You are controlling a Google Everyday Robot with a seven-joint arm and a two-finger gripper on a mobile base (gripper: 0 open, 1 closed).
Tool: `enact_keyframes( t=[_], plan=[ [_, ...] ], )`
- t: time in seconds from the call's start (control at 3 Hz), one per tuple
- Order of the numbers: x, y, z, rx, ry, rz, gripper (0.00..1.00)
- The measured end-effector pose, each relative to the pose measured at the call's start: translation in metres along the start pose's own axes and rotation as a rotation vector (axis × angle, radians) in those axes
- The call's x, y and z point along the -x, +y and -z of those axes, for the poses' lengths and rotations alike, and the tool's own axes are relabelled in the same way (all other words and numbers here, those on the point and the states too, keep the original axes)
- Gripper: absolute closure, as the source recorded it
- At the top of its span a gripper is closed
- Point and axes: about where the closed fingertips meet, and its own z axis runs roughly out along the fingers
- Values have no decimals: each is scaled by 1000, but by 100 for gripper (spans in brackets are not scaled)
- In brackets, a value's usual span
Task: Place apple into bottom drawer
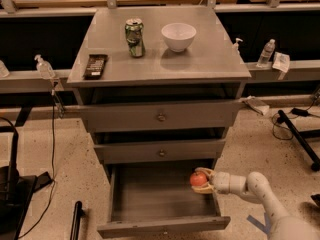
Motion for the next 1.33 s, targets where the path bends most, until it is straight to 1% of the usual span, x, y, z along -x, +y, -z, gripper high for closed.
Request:
enact_keyframes(
  t=[0.33, 0.67, 1.0, 1.33],
  plan=[
    [-44, 16, -37, 114, 113, 1, 100],
    [-62, 27, -59, 174, 187, 7, 100],
    [-69, 28, -66, 148, 237, 8, 100],
    [-80, 34, -72, 45, 284, -18, 100]
  ],
)
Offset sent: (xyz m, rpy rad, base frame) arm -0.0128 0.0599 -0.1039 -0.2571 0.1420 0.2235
